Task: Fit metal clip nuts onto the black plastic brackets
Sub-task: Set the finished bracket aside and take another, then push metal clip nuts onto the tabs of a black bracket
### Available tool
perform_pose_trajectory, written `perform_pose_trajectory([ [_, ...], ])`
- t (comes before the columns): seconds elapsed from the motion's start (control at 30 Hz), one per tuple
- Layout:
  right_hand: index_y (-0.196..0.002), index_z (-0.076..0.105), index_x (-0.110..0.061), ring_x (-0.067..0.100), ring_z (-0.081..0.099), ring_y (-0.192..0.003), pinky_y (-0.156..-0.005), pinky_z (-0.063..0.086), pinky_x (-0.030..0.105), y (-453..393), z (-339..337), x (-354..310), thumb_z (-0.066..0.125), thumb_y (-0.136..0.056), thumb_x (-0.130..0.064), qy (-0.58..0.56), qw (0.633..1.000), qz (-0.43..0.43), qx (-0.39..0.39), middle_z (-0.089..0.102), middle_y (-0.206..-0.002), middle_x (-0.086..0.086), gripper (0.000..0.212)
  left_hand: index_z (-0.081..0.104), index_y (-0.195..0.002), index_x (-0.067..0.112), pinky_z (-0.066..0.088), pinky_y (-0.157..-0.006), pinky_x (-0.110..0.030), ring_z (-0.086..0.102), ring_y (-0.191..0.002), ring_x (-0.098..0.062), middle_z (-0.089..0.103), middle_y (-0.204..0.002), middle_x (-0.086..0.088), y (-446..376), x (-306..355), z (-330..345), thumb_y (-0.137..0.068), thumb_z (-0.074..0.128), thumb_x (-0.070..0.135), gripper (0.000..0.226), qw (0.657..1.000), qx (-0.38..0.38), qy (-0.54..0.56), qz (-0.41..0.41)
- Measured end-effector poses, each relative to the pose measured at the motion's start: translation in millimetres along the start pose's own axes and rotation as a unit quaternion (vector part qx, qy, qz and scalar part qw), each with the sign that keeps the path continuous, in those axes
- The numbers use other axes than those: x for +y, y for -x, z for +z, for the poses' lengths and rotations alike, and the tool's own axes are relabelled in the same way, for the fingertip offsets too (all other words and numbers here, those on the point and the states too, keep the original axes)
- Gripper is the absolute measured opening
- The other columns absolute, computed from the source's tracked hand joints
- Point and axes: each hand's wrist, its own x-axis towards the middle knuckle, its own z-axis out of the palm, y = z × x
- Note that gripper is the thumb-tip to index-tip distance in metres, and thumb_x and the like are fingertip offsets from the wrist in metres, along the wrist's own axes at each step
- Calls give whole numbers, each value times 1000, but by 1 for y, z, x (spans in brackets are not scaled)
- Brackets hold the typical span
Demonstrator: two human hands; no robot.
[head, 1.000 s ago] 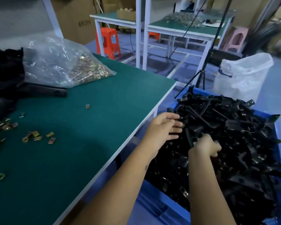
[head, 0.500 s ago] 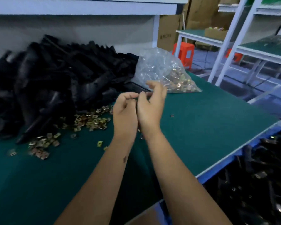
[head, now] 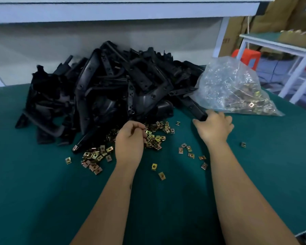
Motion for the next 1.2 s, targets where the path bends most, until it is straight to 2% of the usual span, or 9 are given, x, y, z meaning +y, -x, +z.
perform_pose_trajectory([
  [0.13,-78,55,-13,32,54,-79,-56,33,30,13,0,-6,61,-85,-25,-123,990,-52,55,55,-78,5,15,66,-82,29,50,-63,-41,55,-63,-14,67,-69,12,2,-1,2,-94,46,10,30,998,-22,-52,7],
  [0.27,-77,60,-6,25,41,-72,-63,35,34,25,-10,-12,59,-80,-20,-76,965,-95,232,48,-69,4,15,67,-83,21,47,-55,-20,56,-60,-2,66,-65,14,0,-2,-3,-96,45,3,31,1000,-28,5,4],
  [0.37,-88,67,-7,23,41,-73,-65,32,33,29,-15,-15,58,-84,-20,-119,955,-66,265,52,-75,5,15,67,-85,17,45,-54,-11,55,-57,4,64,-63,14,2,-3,-6,-96,45,1,31,999,-37,14,12],
  [0.5,-84,60,-23,17,49,-67,-58,32,28,34,-15,-24,54,-93,-36,-245,948,21,200,56,-78,-6,17,69,-84,21,45,-53,-11,55,-58,4,65,-64,17,3,-5,-5,-96,44,4,32,999,-43,5,21],
  [0.63,-79,55,-26,2,48,-55,-51,34,16,36,-24,-42,53,-97,-40,-445,867,92,206,50,-64,-11,22,70,-82,26,45,-51,-12,57,-58,5,65,-64,18,0,-5,-6,-96,45,6,35,999,-40,6,15],
  [0.73,-76,58,-26,12,50,-53,-51,41,24,48,-23,-70,55,-98,-35,-552,826,58,99,54,-62,-6,24,72,-81,30,47,-54,-13,58,-60,3,66,-65,16,0,-3,-6,-97,47,10,35,999,-41,15,16],
  [0.87,-82,66,-8,7,49,-52,-49,40,19,82,-2,-105,58,-97,-30,-594,802,5,-58,53,-59,-7,28,72,-93,22,53,-62,-21,64,-67,-10,69,-71,6,5,2,-11,-102,41,11,35,992,-31,119,11],
  [1.07,-83,62,-19,13,49,-51,-49,41,24,103,10,-103,59,-92,-16,-574,801,-54,-161,58,-60,1,9,61,-116,23,59,-81,-33,71,-94,-18,70,-107,-4,-2,12,-39,-106,41,24,22,955,9,298,9],
  [1.2,-84,70,-26,14,44,-48,-45,36,26,97,6,-93,60,-86,-6,-573,787,-78,-215,56,-61,-4,23,57,-125,29,58,-86,-36,68,-109,-20,69,-119,1,-9,12,-62,-106,39,35,27,943,23,331,34],
])
